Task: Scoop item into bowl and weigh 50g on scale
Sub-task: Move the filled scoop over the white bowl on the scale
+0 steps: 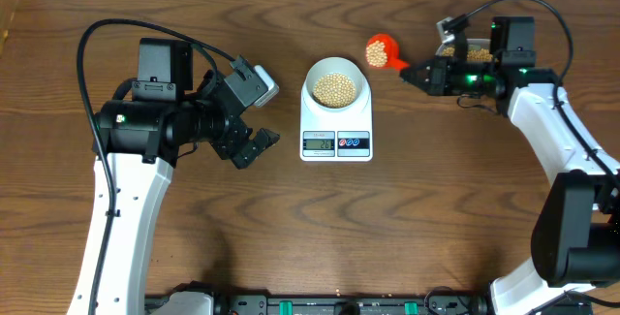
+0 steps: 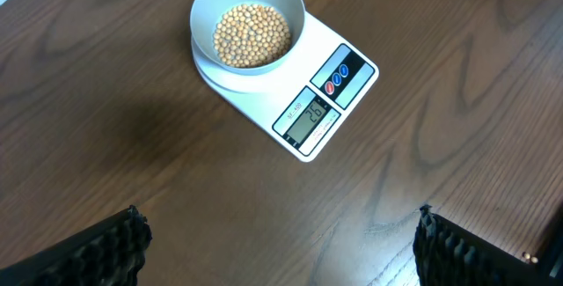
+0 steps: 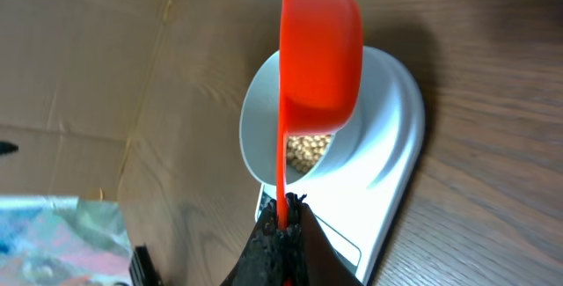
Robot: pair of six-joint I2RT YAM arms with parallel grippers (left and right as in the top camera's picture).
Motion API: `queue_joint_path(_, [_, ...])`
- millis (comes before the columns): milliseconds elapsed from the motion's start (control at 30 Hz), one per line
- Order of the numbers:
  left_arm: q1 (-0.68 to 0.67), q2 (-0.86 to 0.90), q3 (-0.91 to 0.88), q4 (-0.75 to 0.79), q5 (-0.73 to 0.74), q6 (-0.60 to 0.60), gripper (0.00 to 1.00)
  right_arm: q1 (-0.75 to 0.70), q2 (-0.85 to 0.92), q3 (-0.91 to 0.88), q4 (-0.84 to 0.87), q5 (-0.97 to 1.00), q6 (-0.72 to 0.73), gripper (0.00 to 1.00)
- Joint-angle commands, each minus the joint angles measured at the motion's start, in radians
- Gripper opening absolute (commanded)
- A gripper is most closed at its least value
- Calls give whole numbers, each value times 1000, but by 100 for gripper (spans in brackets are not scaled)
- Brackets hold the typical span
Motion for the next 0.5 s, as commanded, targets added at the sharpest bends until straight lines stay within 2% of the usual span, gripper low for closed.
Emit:
queue_joint_path(0, [3,-1,18,-3,16,6,98,35,6,-5,3,-18,-80,1])
queue_joint_path(467, [3,-1,18,-3,16,6,98,168,6,-5,2,253,-297,1])
